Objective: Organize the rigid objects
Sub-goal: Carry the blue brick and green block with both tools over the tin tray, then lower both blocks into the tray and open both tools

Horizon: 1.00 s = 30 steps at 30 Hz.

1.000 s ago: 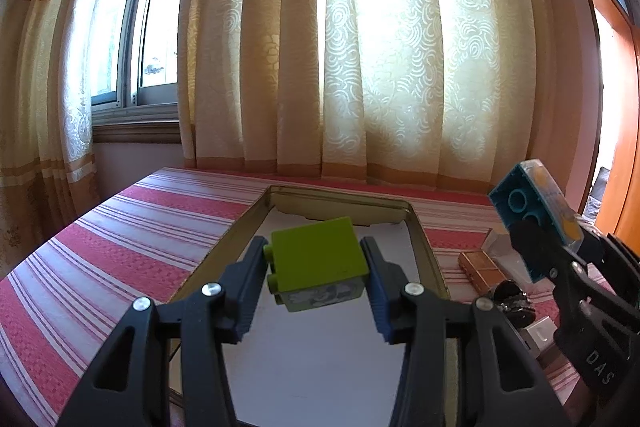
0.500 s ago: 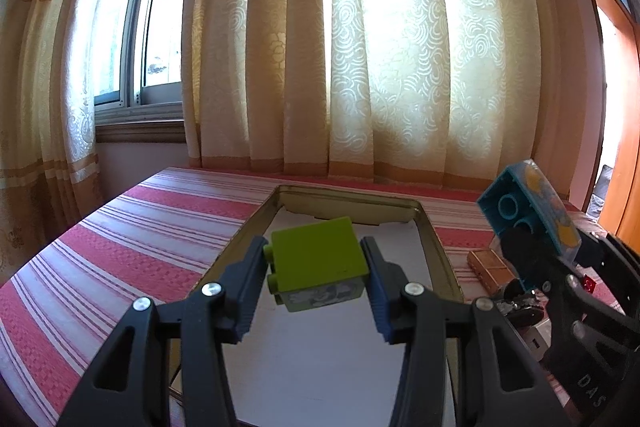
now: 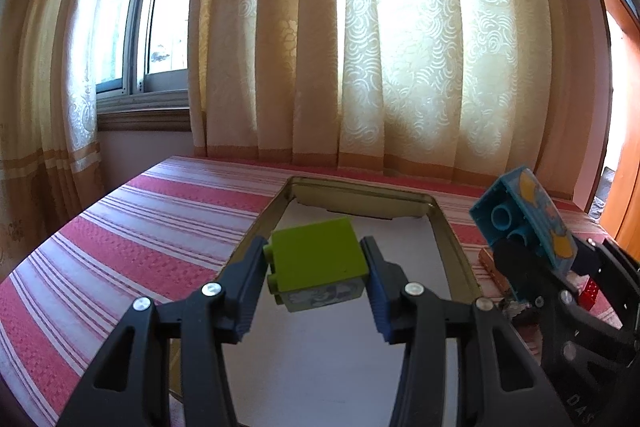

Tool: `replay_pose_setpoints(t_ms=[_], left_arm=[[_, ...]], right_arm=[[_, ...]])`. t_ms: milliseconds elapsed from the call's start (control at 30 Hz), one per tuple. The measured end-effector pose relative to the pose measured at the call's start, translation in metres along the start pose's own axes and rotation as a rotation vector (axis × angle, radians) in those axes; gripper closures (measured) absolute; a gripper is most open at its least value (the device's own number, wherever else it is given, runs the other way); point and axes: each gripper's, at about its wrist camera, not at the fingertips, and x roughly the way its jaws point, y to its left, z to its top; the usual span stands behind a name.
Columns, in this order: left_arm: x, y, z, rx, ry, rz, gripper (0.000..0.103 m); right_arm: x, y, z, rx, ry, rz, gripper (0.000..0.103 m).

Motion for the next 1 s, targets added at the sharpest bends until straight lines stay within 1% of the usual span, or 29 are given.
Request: replay_pose_setpoints(t_ms=[200, 367, 500, 533, 600, 667, 733, 833, 933, 1000], left_arm=[[0.004, 0.002, 0.0, 0.001, 0.016, 0.002, 0.056], [0.01, 0.002, 0.0, 0.016, 0.051, -0.005, 0.056], [0.018, 0.002, 0.001, 0.047, 0.077, 0.008, 0.056], [0.021, 0.003, 0.002, 0.058, 0.087, 0.013, 0.056], [0.028, 0.006, 0.004, 0.062, 0.129, -0.006, 0.056], [0.033, 0.009, 0.007, 0.055, 0.16, -0.03, 0.056], [0.036, 0.011, 0.01, 0.059, 0.186, -0.038, 0.056], [0.042, 0.012, 0.017, 0.057, 0.227, -0.058, 0.056], [0.048, 0.008, 0.026, 0.087, 0.258, -0.06, 0.056], [0.052, 0.006, 0.031, 0.103, 0.271, -0.057, 0.056]], right_arm=[[0.003, 0.007, 0.001, -0.016, 0.008, 0.005, 0.058], [0.008, 0.007, 0.001, -0.015, 0.022, 0.019, 0.058], [0.013, 0.008, 0.002, -0.014, 0.032, 0.031, 0.058], [0.015, 0.007, 0.003, -0.011, 0.039, 0.037, 0.058], [0.019, 0.007, 0.003, -0.004, 0.053, 0.043, 0.058], [0.027, 0.007, 0.004, 0.0, 0.082, 0.051, 0.058], [0.034, 0.005, 0.009, 0.016, 0.113, 0.063, 0.058], [0.041, 0.0, 0.017, 0.036, 0.139, 0.071, 0.058], [0.053, -0.004, 0.024, 0.043, 0.174, 0.077, 0.058], [0.066, -0.007, 0.025, 0.051, 0.222, 0.084, 0.058]])
